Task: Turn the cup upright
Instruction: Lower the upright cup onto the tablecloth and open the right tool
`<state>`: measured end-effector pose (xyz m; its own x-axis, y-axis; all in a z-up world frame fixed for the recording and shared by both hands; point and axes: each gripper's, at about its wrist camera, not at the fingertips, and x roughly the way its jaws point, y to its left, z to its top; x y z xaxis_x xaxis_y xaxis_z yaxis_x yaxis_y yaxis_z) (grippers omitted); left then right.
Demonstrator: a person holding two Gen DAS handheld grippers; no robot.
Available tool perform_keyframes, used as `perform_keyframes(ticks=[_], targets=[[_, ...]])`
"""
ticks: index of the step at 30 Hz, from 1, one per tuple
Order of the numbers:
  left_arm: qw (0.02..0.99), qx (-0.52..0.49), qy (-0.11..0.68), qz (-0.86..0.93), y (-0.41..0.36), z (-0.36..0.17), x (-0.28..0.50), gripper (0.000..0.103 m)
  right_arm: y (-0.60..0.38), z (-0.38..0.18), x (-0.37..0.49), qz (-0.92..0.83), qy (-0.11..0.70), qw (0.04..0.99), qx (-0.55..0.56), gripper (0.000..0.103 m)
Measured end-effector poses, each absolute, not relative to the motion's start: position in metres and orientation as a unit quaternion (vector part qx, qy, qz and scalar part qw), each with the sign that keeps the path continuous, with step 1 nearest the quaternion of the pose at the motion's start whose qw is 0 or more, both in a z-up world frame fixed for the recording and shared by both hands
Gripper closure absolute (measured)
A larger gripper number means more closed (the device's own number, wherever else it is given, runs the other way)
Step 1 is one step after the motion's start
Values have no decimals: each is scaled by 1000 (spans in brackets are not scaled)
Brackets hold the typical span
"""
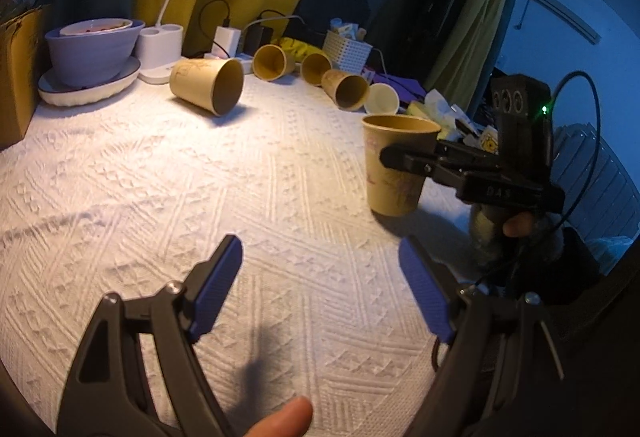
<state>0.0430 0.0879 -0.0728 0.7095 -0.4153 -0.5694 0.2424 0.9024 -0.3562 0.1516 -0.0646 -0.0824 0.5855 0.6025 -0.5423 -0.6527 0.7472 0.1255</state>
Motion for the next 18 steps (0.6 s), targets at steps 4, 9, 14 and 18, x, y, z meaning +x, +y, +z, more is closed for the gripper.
perform_keyframes(ticks=[4,9,14,18], targets=[[916,-129,336,-179,88,-72,43,21,-65,-87,152,341,292,892,-52,34],[916,-128,336,-179,87,-72,42,21,-69,-90,144,324,294,897,-58,33],[917,-127,334,-179,87,-72,43,21,-72,-99,133,308,301,899,-73,24],[917,-123,334,-179,85,-71,42,21,-79,-98,127,303,299,903,-63,23]])
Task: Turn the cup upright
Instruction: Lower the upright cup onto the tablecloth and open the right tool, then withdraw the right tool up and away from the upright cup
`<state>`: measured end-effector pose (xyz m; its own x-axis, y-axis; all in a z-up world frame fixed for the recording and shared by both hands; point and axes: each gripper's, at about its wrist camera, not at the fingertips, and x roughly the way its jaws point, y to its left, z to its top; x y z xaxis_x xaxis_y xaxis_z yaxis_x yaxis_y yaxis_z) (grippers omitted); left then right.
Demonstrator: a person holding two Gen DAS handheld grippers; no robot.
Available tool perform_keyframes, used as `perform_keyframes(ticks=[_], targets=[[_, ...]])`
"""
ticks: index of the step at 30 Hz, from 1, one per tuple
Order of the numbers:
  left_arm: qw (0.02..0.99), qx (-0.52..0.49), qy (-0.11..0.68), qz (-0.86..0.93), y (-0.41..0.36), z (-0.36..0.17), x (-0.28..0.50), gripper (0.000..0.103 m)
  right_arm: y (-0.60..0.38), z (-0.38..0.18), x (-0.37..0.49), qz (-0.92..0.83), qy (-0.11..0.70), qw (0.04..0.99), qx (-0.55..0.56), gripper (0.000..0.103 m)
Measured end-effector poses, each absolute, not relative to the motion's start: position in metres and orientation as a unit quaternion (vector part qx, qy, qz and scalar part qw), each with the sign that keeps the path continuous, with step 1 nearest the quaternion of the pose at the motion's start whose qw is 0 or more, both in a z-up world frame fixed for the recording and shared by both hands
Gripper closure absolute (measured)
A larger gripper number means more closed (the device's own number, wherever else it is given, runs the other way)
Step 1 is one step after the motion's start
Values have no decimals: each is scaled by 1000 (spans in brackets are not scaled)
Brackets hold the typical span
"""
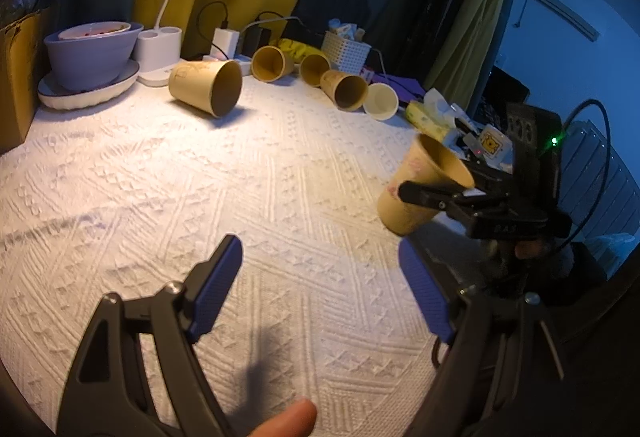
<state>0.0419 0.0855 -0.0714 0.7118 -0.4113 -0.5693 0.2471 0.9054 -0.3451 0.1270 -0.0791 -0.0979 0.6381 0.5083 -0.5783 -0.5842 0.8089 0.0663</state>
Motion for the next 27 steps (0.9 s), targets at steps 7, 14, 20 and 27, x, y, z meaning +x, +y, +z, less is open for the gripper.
perform_keyframes(ticks=[7,14,20,27], targets=[[920,-109,338,-168,80,-71,42,21,-88,-94,116,298,289,908,-54,23],[939,-79,305,-137,70,-59,32,21,-99,-86,98,282,276,918,-38,14],[942,-57,297,-146,45,-40,27,21,-112,-79,70,276,265,924,-18,13],[950,-52,256,-169,6,-8,15,21,-122,-54,36,263,235,936,2,13]])
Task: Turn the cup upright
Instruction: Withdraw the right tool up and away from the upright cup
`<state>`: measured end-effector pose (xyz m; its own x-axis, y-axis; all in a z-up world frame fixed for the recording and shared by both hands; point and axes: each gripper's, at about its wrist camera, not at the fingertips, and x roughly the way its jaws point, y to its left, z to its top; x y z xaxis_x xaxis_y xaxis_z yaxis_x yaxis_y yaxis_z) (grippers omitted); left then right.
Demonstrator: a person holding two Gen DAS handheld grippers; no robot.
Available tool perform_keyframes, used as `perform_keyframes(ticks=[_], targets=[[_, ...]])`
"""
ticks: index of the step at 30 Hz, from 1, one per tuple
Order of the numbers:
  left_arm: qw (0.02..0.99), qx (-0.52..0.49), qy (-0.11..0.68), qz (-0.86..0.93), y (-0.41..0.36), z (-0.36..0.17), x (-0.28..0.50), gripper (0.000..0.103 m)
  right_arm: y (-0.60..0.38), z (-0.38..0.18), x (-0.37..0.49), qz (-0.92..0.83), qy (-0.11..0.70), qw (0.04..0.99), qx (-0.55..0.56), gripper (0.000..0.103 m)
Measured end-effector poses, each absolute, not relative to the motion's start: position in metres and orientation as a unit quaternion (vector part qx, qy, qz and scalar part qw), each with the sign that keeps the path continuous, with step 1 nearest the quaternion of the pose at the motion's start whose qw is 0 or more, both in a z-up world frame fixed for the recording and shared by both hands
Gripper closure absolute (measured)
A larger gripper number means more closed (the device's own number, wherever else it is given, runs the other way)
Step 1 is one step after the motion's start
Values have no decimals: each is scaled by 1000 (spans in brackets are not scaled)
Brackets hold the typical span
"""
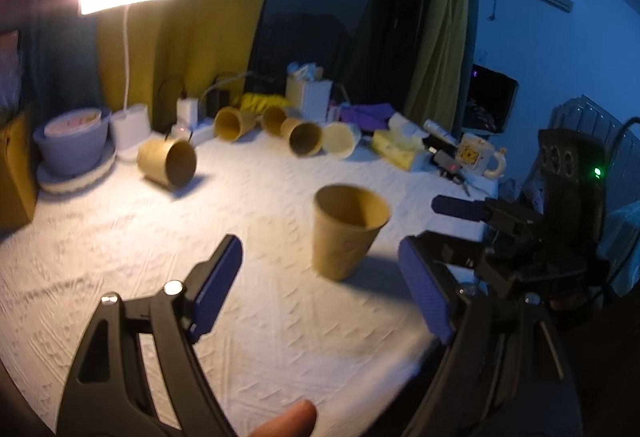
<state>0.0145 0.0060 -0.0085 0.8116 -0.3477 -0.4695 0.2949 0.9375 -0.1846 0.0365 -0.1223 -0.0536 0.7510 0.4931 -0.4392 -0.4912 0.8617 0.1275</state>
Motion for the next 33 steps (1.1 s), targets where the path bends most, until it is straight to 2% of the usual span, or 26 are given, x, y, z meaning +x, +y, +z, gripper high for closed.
perform_keyframes(ticks=[4,21,33], targets=[[959,-50,224,-165,-8,10,2,21,-137,-38,21,248,218,943,33,13],[993,6,100,-68,-43,70,-41,21,-180,14,-35,174,117,978,13,13],[992,-1,120,-33,-41,42,-35,21,-182,15,-34,140,133,981,-14,13]])
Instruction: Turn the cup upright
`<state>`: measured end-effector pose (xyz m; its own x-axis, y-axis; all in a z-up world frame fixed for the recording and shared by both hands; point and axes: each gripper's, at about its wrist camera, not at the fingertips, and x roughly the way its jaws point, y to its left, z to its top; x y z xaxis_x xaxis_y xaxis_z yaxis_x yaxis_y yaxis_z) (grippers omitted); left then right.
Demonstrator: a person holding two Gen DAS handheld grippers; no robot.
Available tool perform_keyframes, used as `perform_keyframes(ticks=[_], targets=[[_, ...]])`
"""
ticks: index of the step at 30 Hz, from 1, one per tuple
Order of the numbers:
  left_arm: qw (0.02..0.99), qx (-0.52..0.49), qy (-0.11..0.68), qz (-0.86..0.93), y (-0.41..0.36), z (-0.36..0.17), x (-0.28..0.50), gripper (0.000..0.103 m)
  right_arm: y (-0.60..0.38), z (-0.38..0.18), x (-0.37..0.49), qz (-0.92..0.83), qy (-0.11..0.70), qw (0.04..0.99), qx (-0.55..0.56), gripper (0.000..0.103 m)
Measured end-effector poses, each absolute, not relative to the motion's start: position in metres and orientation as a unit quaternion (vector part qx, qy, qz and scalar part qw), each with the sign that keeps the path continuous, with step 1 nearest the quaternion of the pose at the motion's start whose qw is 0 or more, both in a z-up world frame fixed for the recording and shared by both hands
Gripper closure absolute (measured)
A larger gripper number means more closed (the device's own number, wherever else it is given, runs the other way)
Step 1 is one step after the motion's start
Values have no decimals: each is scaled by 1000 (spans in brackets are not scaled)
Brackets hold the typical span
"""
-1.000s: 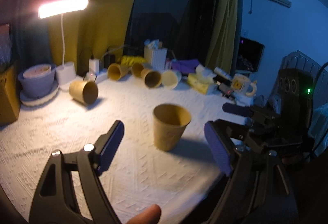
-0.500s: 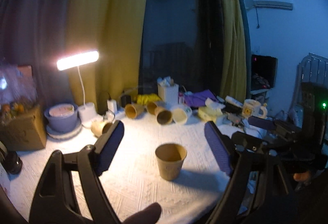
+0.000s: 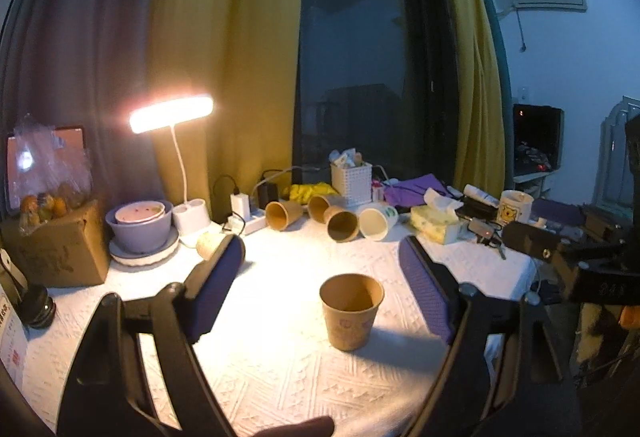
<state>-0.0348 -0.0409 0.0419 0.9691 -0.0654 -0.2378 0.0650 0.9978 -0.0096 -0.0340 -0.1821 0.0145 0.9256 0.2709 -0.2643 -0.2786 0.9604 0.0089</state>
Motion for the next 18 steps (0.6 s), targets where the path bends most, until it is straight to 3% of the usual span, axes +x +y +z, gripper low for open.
perform_keyframes(ticks=[18], targets=[[992,-30,117,-35,-25,35,-41,21,-160,10,-22,152,150,976,-28,13]])
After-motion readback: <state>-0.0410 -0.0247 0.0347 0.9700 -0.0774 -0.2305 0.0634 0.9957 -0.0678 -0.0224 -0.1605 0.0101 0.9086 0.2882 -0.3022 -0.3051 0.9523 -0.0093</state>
